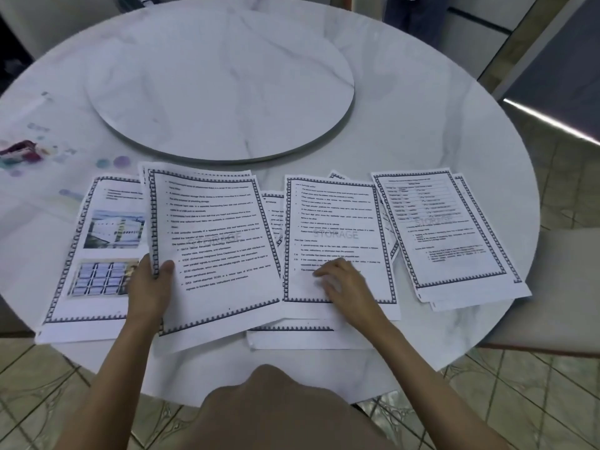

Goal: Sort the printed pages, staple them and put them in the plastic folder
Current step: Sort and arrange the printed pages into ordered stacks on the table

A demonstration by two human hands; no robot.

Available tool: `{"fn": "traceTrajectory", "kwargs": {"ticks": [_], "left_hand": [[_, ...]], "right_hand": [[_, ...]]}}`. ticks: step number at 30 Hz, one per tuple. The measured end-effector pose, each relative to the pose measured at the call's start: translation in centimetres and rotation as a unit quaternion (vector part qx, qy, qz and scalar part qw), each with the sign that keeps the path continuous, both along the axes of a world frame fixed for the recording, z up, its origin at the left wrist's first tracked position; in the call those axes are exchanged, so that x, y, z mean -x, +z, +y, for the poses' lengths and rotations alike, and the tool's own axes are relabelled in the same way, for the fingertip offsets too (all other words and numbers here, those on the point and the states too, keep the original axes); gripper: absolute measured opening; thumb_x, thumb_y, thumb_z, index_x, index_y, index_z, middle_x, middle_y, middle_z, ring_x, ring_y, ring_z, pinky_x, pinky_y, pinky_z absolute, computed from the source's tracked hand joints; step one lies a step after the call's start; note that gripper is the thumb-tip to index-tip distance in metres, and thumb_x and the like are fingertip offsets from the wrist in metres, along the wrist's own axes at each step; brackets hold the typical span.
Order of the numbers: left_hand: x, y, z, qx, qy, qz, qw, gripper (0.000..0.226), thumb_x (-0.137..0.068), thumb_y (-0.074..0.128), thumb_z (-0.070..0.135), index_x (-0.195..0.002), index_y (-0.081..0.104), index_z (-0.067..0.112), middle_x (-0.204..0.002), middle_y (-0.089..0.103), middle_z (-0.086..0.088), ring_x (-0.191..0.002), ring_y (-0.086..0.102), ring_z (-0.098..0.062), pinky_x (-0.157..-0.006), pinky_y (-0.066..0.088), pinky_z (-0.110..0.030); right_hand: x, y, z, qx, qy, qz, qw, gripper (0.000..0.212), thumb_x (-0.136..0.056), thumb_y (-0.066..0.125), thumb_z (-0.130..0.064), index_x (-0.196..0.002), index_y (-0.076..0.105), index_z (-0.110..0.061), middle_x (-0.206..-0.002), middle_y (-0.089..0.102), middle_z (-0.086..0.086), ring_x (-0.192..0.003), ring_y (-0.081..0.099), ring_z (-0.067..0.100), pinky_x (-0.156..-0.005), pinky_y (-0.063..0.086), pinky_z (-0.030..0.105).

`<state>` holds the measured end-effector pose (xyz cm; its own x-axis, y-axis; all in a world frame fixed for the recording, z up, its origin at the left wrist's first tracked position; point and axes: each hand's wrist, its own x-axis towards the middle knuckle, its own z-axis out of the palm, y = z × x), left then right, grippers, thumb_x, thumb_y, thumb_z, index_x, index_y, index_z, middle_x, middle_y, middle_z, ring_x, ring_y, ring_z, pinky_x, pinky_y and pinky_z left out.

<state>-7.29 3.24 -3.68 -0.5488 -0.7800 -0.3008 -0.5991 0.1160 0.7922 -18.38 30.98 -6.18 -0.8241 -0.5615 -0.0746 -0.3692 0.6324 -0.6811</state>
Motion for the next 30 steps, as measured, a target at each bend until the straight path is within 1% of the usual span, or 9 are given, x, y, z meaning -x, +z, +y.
{"fn": "traceTrajectory", "kwargs": {"ticks": [5,9,13,19,21,24,26,28,30], "left_hand": [[0.0,-0.2,0.1,0.000,-0.001,-0.005,1.000,0.035,-0.097,0.042,0.014,-0.129,0.047,-0.001,-0.129,0.053,-0.023,-0.119,0.048,-0.039,-0.098,0.038,-0.046],[-0.1,-0.6,0.2,-0.004,-0.003,0.000,1.000,0.035,-0.097,0.043,0.015,-0.129,0.047,0.001,-0.130,0.053,-0.022,-0.118,0.049,-0.038,-0.095,0.039,-0.043],[-0.3,-0.9,0.4,-0.012,0.003,0.003,1.000,0.036,-0.097,0.043,0.015,-0.130,0.046,0.003,-0.130,0.053,-0.020,-0.119,0.049,-0.037,-0.097,0.039,-0.043],[-1.0,-1.5,0.5,-0.026,-0.001,0.005,1.000,0.034,-0.097,0.042,0.016,-0.129,0.046,0.005,-0.130,0.053,-0.019,-0.118,0.050,-0.036,-0.101,0.040,-0.046],[-1.0,-1.5,0.5,-0.030,0.000,0.006,1.000,0.035,-0.097,0.042,0.016,-0.130,0.046,0.005,-0.131,0.053,-0.018,-0.119,0.049,-0.036,-0.101,0.039,-0.046],[-1.0,-1.6,0.7,-0.035,0.000,0.011,0.999,0.037,-0.097,0.041,0.017,-0.133,0.043,0.007,-0.134,0.050,-0.016,-0.121,0.047,-0.035,-0.102,0.038,-0.045],[-1.0,-1.6,0.9,-0.041,-0.007,0.014,0.999,0.037,-0.098,0.039,0.017,-0.133,0.042,0.007,-0.135,0.049,-0.015,-0.123,0.046,-0.034,-0.103,0.036,-0.044],[-0.8,-1.6,1.0,-0.053,-0.009,0.020,0.998,0.037,-0.099,0.039,0.017,-0.134,0.041,0.008,-0.136,0.049,-0.014,-0.124,0.045,-0.033,-0.103,0.035,-0.043],[-0.6,-1.6,1.0,-0.063,-0.013,0.023,0.998,0.037,-0.099,0.038,0.018,-0.135,0.040,0.009,-0.136,0.048,-0.013,-0.124,0.046,-0.032,-0.103,0.036,-0.042]], "right_hand": [[2.5,0.5,2.5,-0.019,-0.246,0.059,0.967,0.030,-0.085,0.061,-0.009,-0.114,0.059,-0.004,-0.116,0.052,0.017,-0.111,0.047,0.029,-0.086,0.025,0.013],[4.2,0.3,3.3,-0.146,-0.291,0.041,0.945,0.052,-0.081,0.067,-0.024,-0.124,0.049,-0.001,-0.125,0.043,0.022,-0.117,0.038,0.037,-0.096,0.034,0.041],[4.7,0.0,3.5,-0.186,-0.259,0.027,0.948,0.050,-0.081,0.065,-0.021,-0.123,0.047,-0.001,-0.125,0.042,0.022,-0.117,0.037,0.036,-0.095,0.037,0.044],[5.2,0.1,3.3,-0.107,-0.276,0.022,0.955,0.050,-0.078,0.062,-0.002,-0.125,0.045,-0.004,-0.120,0.045,0.021,-0.112,0.043,0.035,-0.093,0.038,0.040],[5.3,0.5,3.3,-0.010,-0.294,-0.022,0.956,0.046,-0.079,0.056,0.005,-0.123,0.048,-0.004,-0.105,0.052,0.015,-0.094,0.051,0.027,-0.080,0.044,0.028],[5.7,0.9,2.9,0.079,-0.297,-0.090,0.947,0.033,-0.081,0.056,0.008,-0.112,0.057,-0.004,-0.076,0.053,0.000,-0.066,0.051,0.011,-0.056,0.040,0.004],[5.9,0.8,2.3,0.094,-0.274,-0.111,0.951,0.027,-0.081,0.057,0.006,-0.105,0.061,-0.006,-0.072,0.054,-0.005,-0.068,0.052,0.012,-0.064,0.046,0.010],[6.1,0.8,1.4,0.100,-0.258,-0.129,0.952,0.026,-0.082,0.058,0.004,-0.103,0.062,-0.009,-0.073,0.055,-0.006,-0.074,0.053,0.017,-0.074,0.050,0.027],[6.1,0.6,0.4,0.099,-0.235,-0.137,0.957,0.026,-0.083,0.058,0.003,-0.105,0.062,-0.011,-0.075,0.057,-0.006,-0.074,0.054,0.017,-0.070,0.050,0.026]]}}
